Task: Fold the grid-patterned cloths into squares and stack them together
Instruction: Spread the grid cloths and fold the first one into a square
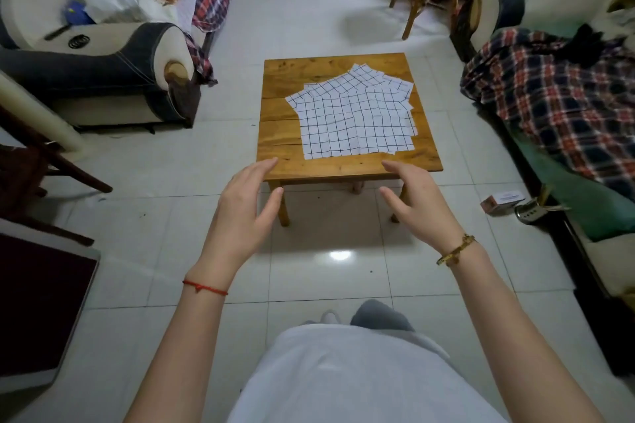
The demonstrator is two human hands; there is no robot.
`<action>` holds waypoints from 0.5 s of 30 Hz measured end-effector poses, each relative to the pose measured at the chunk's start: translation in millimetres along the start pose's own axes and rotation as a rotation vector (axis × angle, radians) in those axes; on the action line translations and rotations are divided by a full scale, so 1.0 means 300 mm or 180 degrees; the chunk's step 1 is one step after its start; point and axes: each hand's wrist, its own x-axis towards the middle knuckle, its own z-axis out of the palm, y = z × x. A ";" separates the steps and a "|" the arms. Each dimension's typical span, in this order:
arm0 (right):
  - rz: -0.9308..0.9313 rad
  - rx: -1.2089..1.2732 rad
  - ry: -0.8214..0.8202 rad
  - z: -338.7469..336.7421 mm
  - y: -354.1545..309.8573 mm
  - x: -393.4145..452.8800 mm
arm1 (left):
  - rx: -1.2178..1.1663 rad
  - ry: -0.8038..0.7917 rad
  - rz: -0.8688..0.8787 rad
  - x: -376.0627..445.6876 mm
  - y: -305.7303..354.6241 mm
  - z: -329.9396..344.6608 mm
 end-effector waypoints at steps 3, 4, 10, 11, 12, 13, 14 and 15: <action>0.0064 0.0017 -0.0042 0.007 0.027 0.091 | 0.0022 -0.0047 0.0015 0.099 -0.027 0.023; 0.0078 0.0024 -0.0055 0.007 0.035 0.119 | 0.0013 -0.0054 0.0039 0.131 -0.034 0.032; 0.0079 0.0024 -0.0156 0.010 0.104 0.282 | 0.0017 -0.0052 0.0023 0.300 -0.047 0.092; 0.0062 0.0020 -0.0184 0.011 0.118 0.310 | 0.0019 -0.0037 0.0019 0.325 -0.045 0.102; 0.0049 0.0021 -0.0219 0.011 0.133 0.336 | 0.0016 -0.0026 0.0001 0.348 -0.041 0.113; 0.0047 0.0036 -0.0249 0.010 0.147 0.362 | 0.0010 -0.0021 -0.0029 0.371 -0.037 0.125; 0.0062 0.0065 -0.0271 0.009 0.162 0.390 | 0.0010 -0.0019 -0.0054 0.395 -0.036 0.137; 0.0082 0.0093 -0.0285 0.009 0.177 0.418 | 0.0020 -0.0016 -0.0070 0.416 -0.035 0.150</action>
